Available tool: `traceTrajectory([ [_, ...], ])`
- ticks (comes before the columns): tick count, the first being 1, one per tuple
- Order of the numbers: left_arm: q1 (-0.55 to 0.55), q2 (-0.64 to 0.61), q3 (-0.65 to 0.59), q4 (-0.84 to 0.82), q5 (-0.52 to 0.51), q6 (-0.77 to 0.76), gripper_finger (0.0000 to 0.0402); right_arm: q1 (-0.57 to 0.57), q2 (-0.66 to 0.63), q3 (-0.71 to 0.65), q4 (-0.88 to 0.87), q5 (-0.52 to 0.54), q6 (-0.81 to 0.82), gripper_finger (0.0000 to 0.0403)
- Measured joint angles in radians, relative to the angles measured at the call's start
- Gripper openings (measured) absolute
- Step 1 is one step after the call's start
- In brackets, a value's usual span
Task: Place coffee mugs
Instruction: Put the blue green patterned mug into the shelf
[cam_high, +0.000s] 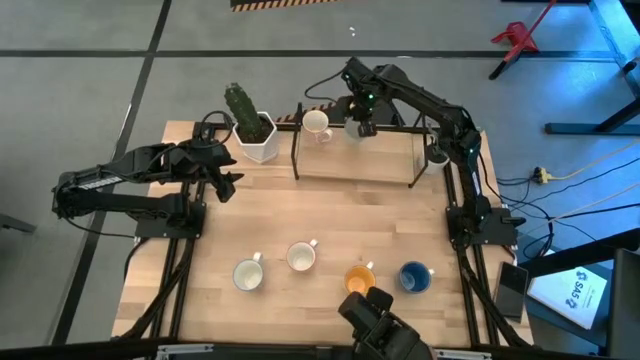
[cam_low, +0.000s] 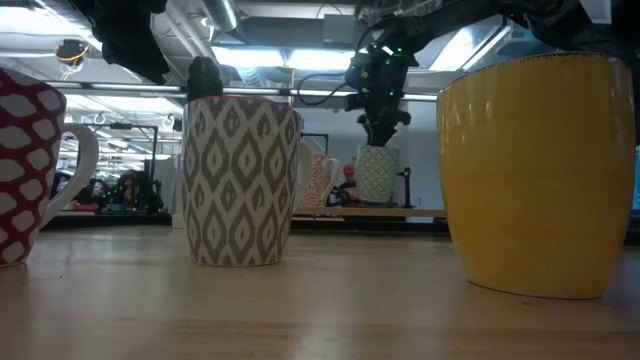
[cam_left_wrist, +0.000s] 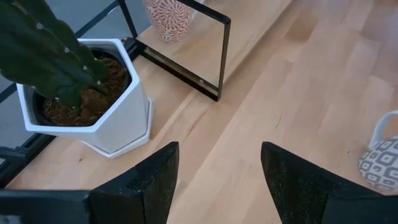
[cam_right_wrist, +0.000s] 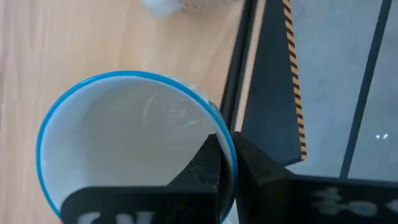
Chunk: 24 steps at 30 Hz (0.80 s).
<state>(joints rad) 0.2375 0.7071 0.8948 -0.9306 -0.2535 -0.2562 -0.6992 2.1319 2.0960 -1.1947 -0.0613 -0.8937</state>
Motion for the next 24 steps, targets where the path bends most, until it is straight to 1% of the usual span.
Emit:
traceTrajectory([
  [7, 0.0, 0.0, 0.0, 0.0, 0.0, -0.003, 0.0222, -0.009, 0.0, -0.024, 0.025, -0.011, -0.002, 0.0],
  [20, 0.0, 0.0, 0.0, 0.0, -0.001, -0.006, 0.0222, -0.015, 0.001, -0.026, 0.016, -0.011, 0.001, 0.0006],
  [24, 0.0, 0.0, 0.0, 0.0, -0.001, -0.006, 0.0222, -0.016, 0.0, -0.047, 0.011, -0.013, -0.001, 0.0008],
])
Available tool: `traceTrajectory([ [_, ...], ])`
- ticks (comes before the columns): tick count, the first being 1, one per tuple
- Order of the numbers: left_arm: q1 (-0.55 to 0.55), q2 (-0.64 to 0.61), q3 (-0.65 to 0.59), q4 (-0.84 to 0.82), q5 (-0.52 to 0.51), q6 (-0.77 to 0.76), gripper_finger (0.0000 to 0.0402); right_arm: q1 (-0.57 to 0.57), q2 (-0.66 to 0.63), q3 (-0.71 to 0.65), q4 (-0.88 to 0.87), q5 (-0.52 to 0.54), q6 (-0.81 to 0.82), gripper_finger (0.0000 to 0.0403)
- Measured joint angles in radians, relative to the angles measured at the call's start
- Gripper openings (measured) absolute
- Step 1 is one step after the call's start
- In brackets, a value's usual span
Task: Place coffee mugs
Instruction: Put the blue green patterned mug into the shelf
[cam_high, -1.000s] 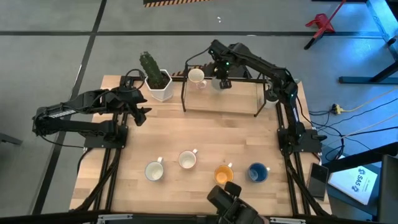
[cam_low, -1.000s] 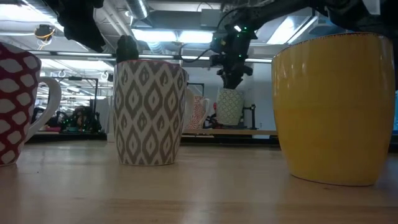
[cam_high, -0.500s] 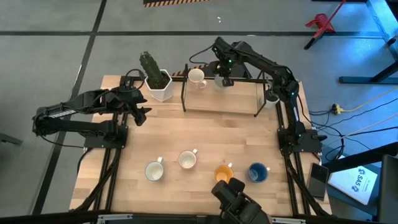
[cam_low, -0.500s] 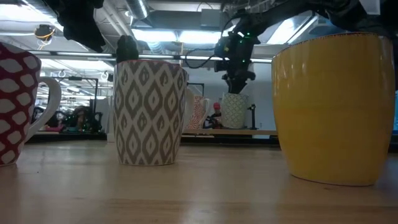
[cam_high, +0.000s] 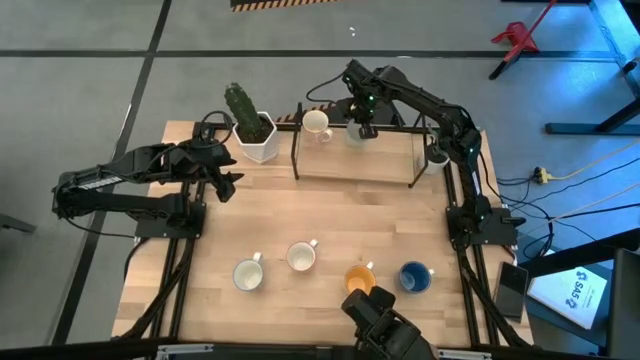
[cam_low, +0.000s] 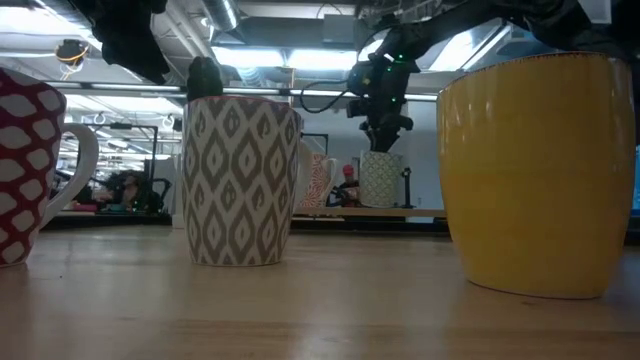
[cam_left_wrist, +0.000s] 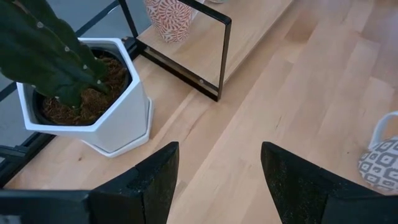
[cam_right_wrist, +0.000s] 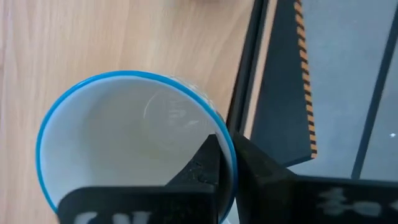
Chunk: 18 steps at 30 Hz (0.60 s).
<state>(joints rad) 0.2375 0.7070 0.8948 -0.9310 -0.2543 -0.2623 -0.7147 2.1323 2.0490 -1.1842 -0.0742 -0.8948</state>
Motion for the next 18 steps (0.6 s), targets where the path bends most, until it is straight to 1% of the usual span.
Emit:
traceTrajectory([
  [6, 0.0, 0.0, 0.0, 0.0, 0.0, 0.001, 0.0222, 0.0, -0.001, -0.012, 0.007, -0.01, -0.003, 0.0035],
  [14, 0.0, 0.0, 0.0, 0.0, 0.0, 0.002, 0.0222, 0.0, -0.001, -0.013, 0.007, -0.005, -0.003, 0.0105],
  [18, 0.0, 0.0, 0.0, 0.0, 0.0, 0.002, 0.0222, 0.0, -0.002, -0.013, 0.006, -0.005, -0.003, 0.0131],
])
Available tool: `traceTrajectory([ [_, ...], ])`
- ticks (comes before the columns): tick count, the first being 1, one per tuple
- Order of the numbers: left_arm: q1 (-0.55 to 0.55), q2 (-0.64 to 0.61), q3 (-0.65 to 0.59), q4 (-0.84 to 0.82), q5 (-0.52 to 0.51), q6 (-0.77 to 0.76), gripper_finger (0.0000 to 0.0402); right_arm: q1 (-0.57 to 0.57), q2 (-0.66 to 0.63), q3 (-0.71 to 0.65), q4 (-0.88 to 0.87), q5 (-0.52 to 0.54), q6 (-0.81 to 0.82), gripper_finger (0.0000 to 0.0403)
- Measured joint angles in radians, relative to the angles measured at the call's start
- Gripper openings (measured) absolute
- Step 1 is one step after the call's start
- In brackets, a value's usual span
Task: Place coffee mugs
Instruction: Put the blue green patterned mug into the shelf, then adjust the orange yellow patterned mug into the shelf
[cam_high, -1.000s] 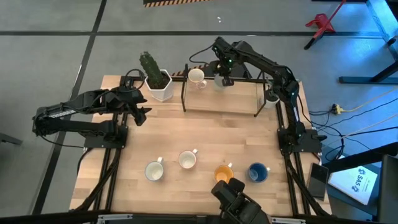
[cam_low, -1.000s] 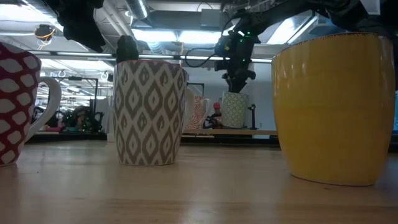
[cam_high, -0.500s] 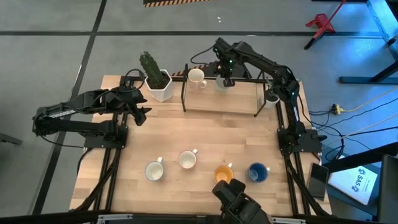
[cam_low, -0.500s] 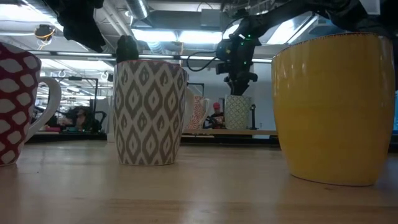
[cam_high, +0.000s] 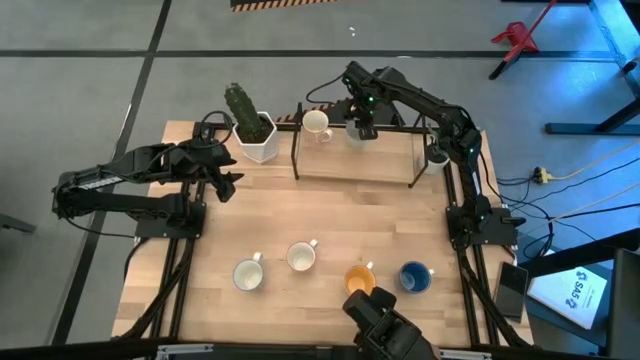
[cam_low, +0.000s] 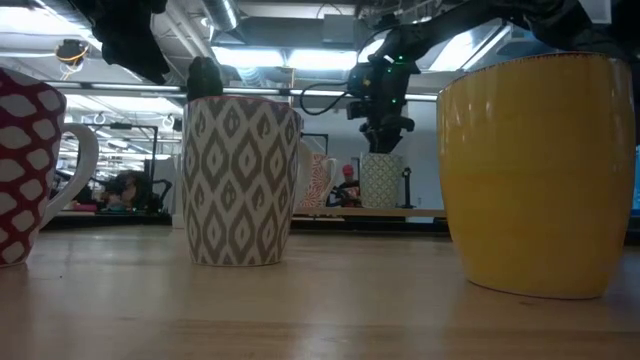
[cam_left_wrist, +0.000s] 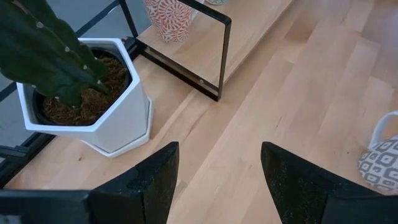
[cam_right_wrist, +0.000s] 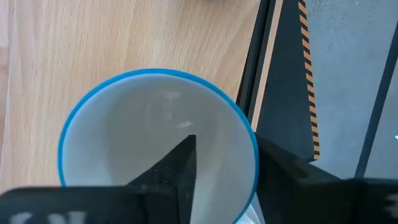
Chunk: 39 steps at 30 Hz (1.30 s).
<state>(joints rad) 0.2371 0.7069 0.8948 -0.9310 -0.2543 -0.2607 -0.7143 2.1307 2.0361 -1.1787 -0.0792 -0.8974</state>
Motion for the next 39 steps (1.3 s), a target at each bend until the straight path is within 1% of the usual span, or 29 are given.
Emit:
traceTrajectory([
  [5, 0.0, 0.0, 0.0, 0.0, 0.0, 0.0, 0.0222, 0.0, -0.001, 0.013, -0.007, -0.002, -0.001, 0.0145],
  [13, 0.0, 0.0, 0.0, 0.0, 0.0, 0.001, 0.0222, 0.0, -0.002, 0.097, -0.023, -0.005, 0.002, 0.0164],
  [18, 0.0, 0.0, 0.0, 0.0, 0.0, 0.005, 0.0222, 0.0, -0.002, 0.134, -0.036, -0.006, 0.004, 0.0167],
  [21, 0.0, 0.0, 0.0, 0.0, 0.0, 0.006, 0.0222, 0.0, -0.002, 0.166, -0.055, -0.028, 0.004, 0.0166],
  [25, 0.0, 0.0, 0.0, -0.001, -0.006, 0.006, 0.0222, 0.01, -0.002, 0.253, -0.056, -0.1, 0.033, 0.0166],
  [28, 0.0, 0.0, 0.0, -0.002, -0.006, 0.006, 0.0222, 0.042, -0.002, 0.319, -0.037, -0.162, 0.088, 0.0166],
  [31, 0.0, 0.0, 0.0, -0.002, -0.006, 0.006, 0.0222, 0.113, -0.006, 0.316, 0.023, -0.18, 0.116, 0.0166],
  [35, 0.0, 0.0, 0.0, -0.002, -0.007, 0.006, 0.0222, 0.199, 0.012, 0.288, 0.038, -0.135, 0.091, 0.0166],
  [37, 0.0, 0.0, 0.0, -0.003, -0.007, 0.003, 0.0222, 0.226, 0.016, 0.263, 0.031, -0.116, 0.081, 0.0166],
  [39, 0.0, 0.0, 0.0, -0.003, -0.007, 0.001, 0.0222, 0.249, 0.016, 0.236, 0.062, -0.097, 0.078, 0.0166],
])
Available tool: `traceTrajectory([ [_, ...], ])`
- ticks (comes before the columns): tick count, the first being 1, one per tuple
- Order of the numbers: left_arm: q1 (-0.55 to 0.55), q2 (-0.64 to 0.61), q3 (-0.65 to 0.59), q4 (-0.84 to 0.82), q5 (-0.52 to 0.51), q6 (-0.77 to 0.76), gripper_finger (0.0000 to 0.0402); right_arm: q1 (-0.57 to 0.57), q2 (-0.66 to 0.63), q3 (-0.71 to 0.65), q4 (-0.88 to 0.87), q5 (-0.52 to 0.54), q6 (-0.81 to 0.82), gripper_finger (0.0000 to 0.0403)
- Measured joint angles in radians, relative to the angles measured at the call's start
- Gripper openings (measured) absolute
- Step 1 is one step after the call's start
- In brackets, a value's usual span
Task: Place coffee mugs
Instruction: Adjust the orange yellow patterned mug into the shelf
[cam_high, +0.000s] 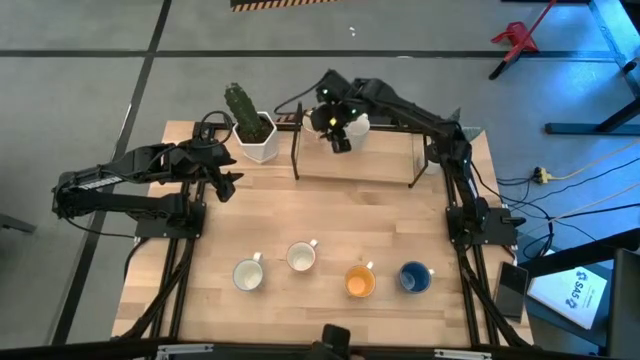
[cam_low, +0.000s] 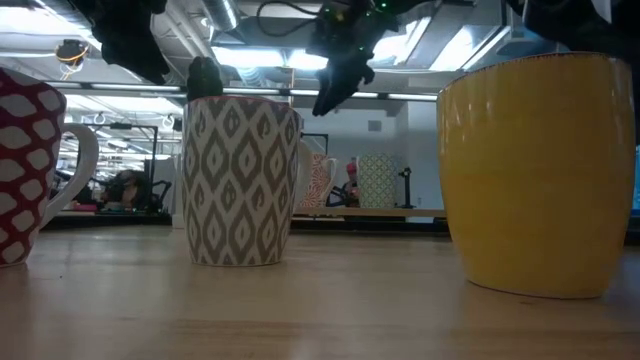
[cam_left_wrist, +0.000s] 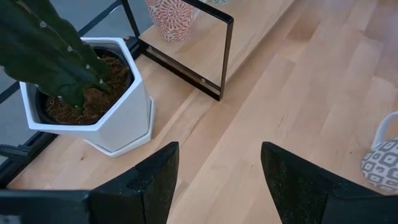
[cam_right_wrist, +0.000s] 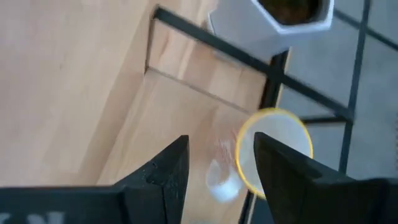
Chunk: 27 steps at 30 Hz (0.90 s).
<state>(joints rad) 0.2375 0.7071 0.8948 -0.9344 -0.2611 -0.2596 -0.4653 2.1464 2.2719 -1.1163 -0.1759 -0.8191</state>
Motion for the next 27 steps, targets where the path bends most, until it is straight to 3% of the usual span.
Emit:
traceTrajectory([
  [9, 0.0, 0.0, 0.0, 0.0, 0.0, -0.001, 0.0222, 0.004, 0.012, -0.043, -0.14, -0.003, 0.021, 0.0158],
  [15, 0.0, 0.0, 0.0, 0.0, 0.0, -0.002, 0.0222, -0.013, 0.008, -0.079, -0.146, 0.054, 0.003, 0.0085],
  [20, 0.0, 0.0, 0.0, 0.0, 0.0, -0.002, 0.0222, -0.024, 0.008, -0.113, -0.101, 0.034, 0.003, 0.001],
  [27, 0.0, 0.0, 0.0, 0.0, -0.011, -0.002, 0.0222, -0.02, 0.008, -0.177, 0.005, 0.058, 0.004, 0.0005],
])
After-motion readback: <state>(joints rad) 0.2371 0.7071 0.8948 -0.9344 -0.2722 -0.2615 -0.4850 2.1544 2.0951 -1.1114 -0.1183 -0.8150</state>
